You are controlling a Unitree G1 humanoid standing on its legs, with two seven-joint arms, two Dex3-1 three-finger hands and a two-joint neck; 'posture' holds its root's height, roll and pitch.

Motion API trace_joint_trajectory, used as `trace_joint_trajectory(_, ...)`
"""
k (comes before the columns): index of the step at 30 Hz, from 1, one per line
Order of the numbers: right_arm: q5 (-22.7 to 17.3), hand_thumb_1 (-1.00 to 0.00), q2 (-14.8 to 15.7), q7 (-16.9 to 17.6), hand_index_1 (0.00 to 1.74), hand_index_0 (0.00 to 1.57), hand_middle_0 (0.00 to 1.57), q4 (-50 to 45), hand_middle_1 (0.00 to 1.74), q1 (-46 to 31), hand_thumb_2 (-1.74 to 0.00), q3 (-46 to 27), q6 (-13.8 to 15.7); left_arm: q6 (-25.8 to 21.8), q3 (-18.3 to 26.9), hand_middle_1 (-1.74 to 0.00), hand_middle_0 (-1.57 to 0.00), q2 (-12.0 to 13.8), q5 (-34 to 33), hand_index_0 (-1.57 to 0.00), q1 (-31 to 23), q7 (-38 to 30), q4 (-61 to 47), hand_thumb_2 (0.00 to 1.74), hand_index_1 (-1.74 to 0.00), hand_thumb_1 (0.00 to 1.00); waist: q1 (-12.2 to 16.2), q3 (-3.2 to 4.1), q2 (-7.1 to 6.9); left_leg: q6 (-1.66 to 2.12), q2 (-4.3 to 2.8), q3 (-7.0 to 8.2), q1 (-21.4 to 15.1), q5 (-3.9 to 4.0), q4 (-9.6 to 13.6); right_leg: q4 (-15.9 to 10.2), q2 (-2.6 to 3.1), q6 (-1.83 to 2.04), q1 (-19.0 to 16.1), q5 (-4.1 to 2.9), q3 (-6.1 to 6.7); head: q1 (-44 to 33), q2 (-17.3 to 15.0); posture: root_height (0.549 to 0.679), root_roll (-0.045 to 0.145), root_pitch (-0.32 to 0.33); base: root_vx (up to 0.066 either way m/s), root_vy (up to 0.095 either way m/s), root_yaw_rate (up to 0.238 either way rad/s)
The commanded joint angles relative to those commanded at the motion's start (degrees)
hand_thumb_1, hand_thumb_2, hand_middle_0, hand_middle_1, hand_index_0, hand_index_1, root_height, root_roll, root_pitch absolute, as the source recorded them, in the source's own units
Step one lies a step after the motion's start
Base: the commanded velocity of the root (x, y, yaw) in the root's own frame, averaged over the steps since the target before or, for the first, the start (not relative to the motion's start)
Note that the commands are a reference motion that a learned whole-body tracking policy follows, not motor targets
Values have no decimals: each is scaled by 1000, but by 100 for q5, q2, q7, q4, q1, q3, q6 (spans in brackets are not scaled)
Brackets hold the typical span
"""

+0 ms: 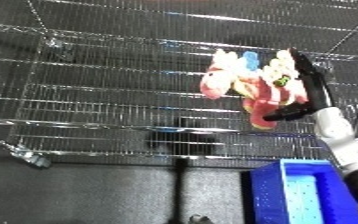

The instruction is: Pick up the object and place it into the box

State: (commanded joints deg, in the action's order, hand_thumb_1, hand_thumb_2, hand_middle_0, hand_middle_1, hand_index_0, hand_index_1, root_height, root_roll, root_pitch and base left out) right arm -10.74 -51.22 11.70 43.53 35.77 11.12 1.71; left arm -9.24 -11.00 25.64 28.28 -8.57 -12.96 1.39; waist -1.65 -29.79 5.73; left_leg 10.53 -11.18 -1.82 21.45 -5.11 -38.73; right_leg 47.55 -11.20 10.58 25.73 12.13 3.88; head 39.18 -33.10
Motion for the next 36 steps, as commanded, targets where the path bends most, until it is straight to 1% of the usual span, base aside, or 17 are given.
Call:
trace_joint_trajectory(1,19,0,-16,-15,0,0,0,130,0,109,0,66,-9,-5,-17,-1740,-1570,8,12,-1570,-1,4,2,1740,-1740,1000,-6,0,22,1,-1,-5,39,2,-11,22,1,0,44,1,2,18,23,612,48,-142,0,-20,-7)
trace_joint_trajectory(2,44,0,-39,-31,0,0,0,281,0,239,0,143,-32,-11,-39,-1740,-1570,18,25,-1570,-4,7,0,1740,-1740,1000,-14,0,52,3,-2,-11,86,6,-19,46,2,-1,101,2,3,120,152,611,49,-136,4,-25,-10)
trace_joint_trajectory(5,108,0,-97,-72,0,0,0,734,0,642,0,366,-63,-28,-99,-1740,-1570,41,56,-1570,-14,12,-21,1740,-1740,1000,-43,0,131,11,0,-21,211,27,-28,108,-1,-7,256,3,7,265,390,610,52,-118,5,-19,-2)
trace_joint_trajectory(11,204,0,-225,-93,0,0,0,1576,0,1350,0,717,-54,-55,-198,-1740,-1570,85,143,-1570,-50,29,-78,1740,-1740,1000,-94,0,271,29,24,-32,436,66,-22,192,-30,-12,517,10,18,537,893,610,61,-84,5,-10,20)
trace_joint_trajectory(15,293,0,-310,-71,0,0,0,1896,0,1586,0,865,-67,-67,-241,-1740,-1570,98,175,-1570,-105,27,-122,1740,-1740,1000,-114,0,342,34,33,-40,553,61,-42,240,-48,-15,649,27,26,626,1062,609,64,-65,13,-3,14)
trace_joint_trajectory(17,319,-100,-335,-83,174,157,157,1975,174,1607,-174,903,-83,-74,-247,-1740,-1570,91,195,-1570,-129,27,-132,1740,-1740,1000,-115,0,360,37,31,-43,587,59,-35,243,-53,-14,685,37,26,658,1142,609,64,-58,14,-5,13)
trace_joint_trajectory(21,306,-300,-338,-142,522,471,471,2019,522,1522,-522,903,-107,-92,-222,-1740,-1570,78,230,-1570,-145,27,-135,1740,-1740,1000,-108,0,367,45,18,-40,611,56,11,220,-61,-7,705,63,12,627,1199,610,62,-46,11,-9,13)
trace_joint_trajectory(25,262,-500,-286,-192,870,785,785,1976,870,1339,-870,838,-103,-105,-179,-1740,-1570,61,235,-1570,-163,11,-132,1740,-1740,1000,-96,0,351,50,-3,-40,605,41,27,213,-53,-1,696,84,3,583,1242,611,59,-41,6,-12,2)
trace_joint_trajectory(35,415,-1000,-68,-202,1740,1570,1570,1874,1740,1047,-1740,816,-90,-117,-79,-1740,-1570,52,208,-1570,-201,-44,-37,1740,-1740,1000,-79,0,278,45,-75,-61,554,7,-50,286,-10,21,625,94,-13,539,1003,608,50,-61,16,-9,-13)
trace_joint_trajectory(36,421,-1000,-50,-200,1740,1570,1570,1870,1740,1049,-1740,823,-94,-115,-71,-1740,-1570,52,218,-1570,-209,-42,-28,1740,-1740,1000,-77,0,271,43,-79,-63,547,4,-60,292,-6,23,615,96,-12,543,974,608,50,-64,10,0,-8)
